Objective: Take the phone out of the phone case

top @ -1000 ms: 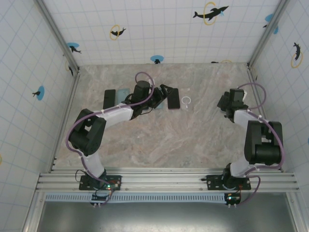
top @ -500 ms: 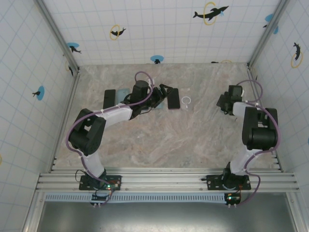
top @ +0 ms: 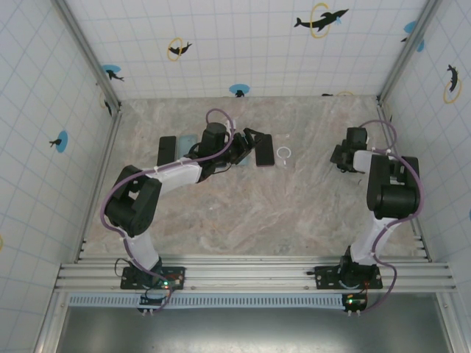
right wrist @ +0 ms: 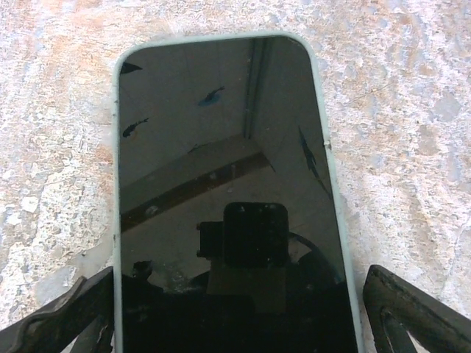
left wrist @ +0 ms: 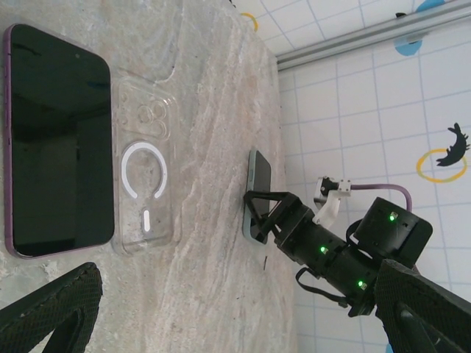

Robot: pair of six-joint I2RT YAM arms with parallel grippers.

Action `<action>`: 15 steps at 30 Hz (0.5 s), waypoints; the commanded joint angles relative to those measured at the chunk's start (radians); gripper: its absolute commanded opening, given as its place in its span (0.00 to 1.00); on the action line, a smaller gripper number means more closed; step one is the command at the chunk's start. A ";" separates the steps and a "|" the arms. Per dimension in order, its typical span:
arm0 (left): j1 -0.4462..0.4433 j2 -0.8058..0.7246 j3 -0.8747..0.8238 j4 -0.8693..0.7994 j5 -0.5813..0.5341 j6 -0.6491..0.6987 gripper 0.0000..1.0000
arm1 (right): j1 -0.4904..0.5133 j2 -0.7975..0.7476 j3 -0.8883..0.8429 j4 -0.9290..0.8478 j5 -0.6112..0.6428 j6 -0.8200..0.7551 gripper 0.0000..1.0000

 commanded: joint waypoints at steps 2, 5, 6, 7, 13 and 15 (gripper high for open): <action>0.009 0.009 0.000 0.020 0.021 -0.008 0.97 | -0.007 0.031 0.014 -0.061 0.032 -0.009 0.82; 0.008 0.012 0.003 0.021 0.021 -0.007 0.97 | -0.012 0.037 0.002 -0.055 0.005 -0.002 0.73; 0.009 0.013 0.004 0.020 0.022 -0.007 0.97 | -0.014 0.035 -0.005 -0.049 -0.004 0.002 0.70; 0.008 0.014 0.005 0.020 0.023 -0.008 0.97 | -0.014 0.029 -0.013 -0.038 -0.012 0.007 0.67; 0.009 0.014 0.001 0.019 0.023 -0.005 0.97 | -0.015 -0.037 -0.028 -0.018 -0.044 0.004 0.62; 0.009 0.015 0.004 0.018 0.020 -0.005 0.97 | -0.015 -0.080 -0.045 0.004 -0.064 0.006 0.61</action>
